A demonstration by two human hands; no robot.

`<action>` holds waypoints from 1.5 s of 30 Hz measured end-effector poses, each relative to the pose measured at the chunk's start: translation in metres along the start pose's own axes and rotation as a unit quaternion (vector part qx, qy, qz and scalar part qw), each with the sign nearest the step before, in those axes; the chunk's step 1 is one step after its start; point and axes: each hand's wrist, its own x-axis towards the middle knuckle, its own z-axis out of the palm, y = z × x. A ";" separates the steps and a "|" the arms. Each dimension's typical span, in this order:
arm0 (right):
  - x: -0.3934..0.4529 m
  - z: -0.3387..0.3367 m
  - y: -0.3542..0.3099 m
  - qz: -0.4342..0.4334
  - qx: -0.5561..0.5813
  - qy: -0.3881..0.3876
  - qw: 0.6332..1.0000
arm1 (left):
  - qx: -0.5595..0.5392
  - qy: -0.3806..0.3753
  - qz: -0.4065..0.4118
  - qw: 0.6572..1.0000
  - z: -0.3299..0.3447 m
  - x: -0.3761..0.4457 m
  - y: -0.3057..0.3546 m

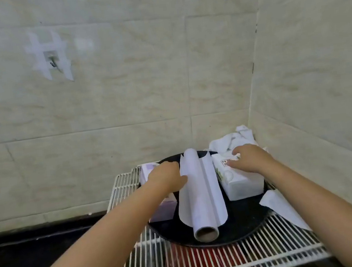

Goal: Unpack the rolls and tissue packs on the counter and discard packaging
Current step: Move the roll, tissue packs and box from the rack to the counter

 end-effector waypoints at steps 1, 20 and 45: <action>0.003 0.003 -0.002 0.010 -0.012 -0.022 1.000 | -0.004 -0.004 0.001 1.000 0.001 0.004 0.004; 0.012 0.044 0.027 -0.023 0.085 -0.010 0.996 | 0.004 -0.030 -0.046 0.998 0.053 0.035 0.071; 0.017 0.039 0.001 0.137 0.003 -0.041 0.990 | -0.242 0.010 -0.100 0.965 0.004 0.027 0.037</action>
